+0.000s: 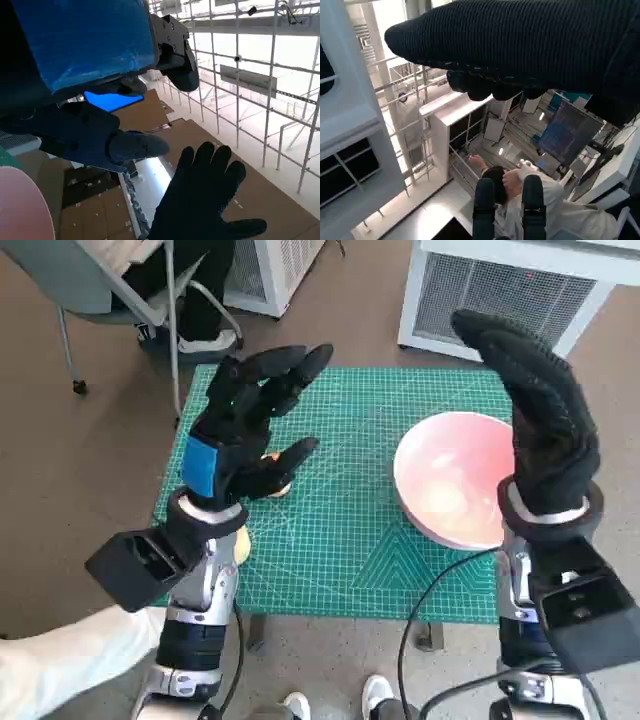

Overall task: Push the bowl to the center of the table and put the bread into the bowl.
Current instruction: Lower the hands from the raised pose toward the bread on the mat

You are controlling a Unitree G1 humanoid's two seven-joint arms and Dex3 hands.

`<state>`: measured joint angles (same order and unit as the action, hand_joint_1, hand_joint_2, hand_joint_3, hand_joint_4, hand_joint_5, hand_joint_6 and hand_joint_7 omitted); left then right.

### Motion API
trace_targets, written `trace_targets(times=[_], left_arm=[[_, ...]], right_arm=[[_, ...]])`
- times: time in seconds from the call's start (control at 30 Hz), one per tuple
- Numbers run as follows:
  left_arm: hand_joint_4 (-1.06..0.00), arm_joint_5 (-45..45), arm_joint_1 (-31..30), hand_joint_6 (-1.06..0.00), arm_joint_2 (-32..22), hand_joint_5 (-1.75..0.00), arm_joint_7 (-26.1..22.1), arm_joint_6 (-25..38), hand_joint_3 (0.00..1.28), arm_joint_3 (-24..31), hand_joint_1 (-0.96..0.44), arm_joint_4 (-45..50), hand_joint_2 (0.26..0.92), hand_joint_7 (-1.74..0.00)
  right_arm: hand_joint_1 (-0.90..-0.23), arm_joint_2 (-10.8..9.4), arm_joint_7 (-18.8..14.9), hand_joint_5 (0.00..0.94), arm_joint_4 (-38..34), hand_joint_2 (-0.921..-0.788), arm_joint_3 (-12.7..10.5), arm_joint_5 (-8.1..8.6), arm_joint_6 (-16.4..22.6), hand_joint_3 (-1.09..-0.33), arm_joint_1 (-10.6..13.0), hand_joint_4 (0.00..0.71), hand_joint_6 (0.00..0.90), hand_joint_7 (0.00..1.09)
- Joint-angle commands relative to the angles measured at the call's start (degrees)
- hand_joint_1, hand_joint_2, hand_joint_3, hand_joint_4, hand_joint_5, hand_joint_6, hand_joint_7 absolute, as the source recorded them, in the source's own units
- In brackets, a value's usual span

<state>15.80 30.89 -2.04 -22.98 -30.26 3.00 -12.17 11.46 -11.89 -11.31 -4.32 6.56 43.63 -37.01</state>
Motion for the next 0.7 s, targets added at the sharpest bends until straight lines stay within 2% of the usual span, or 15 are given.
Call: trace_targets(times=[0.03, 0.7], left_arm=[[-0.48, -0.31, 0.76, -0.19, 0.19, 0.00, 0.15, -0.32, 0.29, -0.27, -0.37, 0.11, 0.921, -0.77], [-0.48, -0.22, -0.13, -0.20, -0.05, 0.00, 0.38, -0.33, 0.29, -0.11, -0.36, 1.27, 0.921, -0.77]], right_arm=[[-0.569, 0.48, -0.70, 0.000, 0.29, -0.921, -0.01, 0.03, -0.88, -0.763, 1.42, 0.267, 0.000, 0.67], [-0.568, 0.60, -0.44, 0.000, 0.93, -0.921, -0.69, -0.43, -0.04, -0.762, 3.13, 0.266, -0.001, 0.67]])
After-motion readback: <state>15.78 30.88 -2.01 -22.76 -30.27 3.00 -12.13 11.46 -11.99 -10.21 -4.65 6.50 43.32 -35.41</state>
